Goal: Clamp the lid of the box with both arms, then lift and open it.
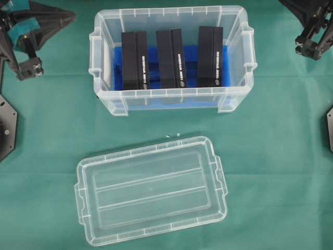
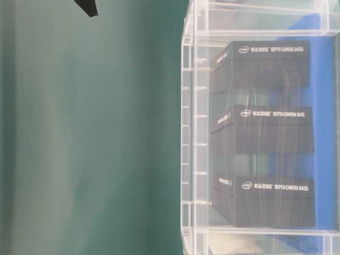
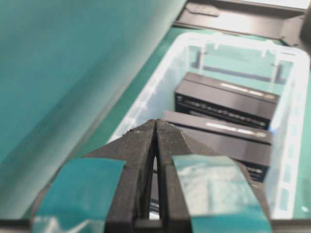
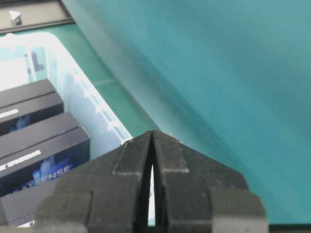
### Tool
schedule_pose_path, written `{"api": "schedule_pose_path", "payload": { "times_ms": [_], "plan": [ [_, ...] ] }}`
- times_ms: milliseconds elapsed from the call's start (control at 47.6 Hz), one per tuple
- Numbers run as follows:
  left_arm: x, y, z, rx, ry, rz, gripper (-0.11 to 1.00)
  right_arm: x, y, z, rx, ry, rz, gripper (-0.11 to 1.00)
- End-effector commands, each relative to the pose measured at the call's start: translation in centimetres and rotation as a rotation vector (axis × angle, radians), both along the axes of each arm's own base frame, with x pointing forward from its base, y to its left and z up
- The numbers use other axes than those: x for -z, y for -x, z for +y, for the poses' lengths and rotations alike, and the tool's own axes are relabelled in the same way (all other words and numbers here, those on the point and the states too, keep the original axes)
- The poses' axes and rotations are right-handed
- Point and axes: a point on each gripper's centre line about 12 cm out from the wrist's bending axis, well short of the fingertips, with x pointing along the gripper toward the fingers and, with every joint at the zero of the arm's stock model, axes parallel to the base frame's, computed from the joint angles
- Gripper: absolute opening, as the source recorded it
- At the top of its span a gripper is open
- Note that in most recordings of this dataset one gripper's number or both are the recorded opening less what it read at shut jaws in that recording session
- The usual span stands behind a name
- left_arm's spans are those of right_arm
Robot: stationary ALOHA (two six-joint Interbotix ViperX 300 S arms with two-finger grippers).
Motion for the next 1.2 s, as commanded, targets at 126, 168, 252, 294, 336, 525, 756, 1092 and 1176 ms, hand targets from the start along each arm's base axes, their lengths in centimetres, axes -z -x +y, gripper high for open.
{"api": "schedule_pose_path", "payload": {
  "times_ms": [126, 168, 252, 294, 336, 525, 756, 1092, 1176],
  "plan": [
    [-0.3, -0.7, -1.6, 0.073, 0.004, -0.013, 0.01, -0.4, -0.8, 1.4, -0.068, 0.001, -0.014, 0.00],
    [-0.4, -0.8, -1.8, 0.083, 0.003, -0.014, 0.01, -0.4, -0.9, 1.8, -0.083, 0.002, -0.016, 0.00],
    [-0.4, -0.9, -2.2, 0.100, 0.005, -0.014, 0.01, -0.4, -1.1, 2.4, -0.110, 0.003, -0.017, 0.00],
    [-0.4, -0.9, -2.4, 0.108, 0.006, -0.015, 0.01, -0.5, -1.2, 2.6, -0.120, 0.004, -0.018, 0.00],
    [-0.4, -1.0, -2.5, 0.113, 0.007, -0.017, 0.01, -0.5, -1.3, 2.9, -0.131, 0.002, -0.019, 0.00],
    [-0.4, -1.1, -3.0, 0.138, 0.007, -0.018, 0.01, -0.5, -1.5, 3.4, -0.151, 0.003, -0.017, 0.00],
    [-0.2, -1.1, -3.0, 0.137, 0.009, -0.011, 0.01, -0.5, -1.5, 3.4, -0.153, 0.005, -0.017, 0.00],
    [-0.2, -1.1, -3.0, 0.136, 0.010, -0.010, 0.01, -0.4, -1.5, 3.4, -0.152, 0.006, -0.015, 0.00],
    [-0.2, -1.1, -3.0, 0.136, 0.010, -0.010, 0.01, -0.4, -1.5, 3.5, -0.154, 0.005, -0.014, 0.00]
  ]
}}
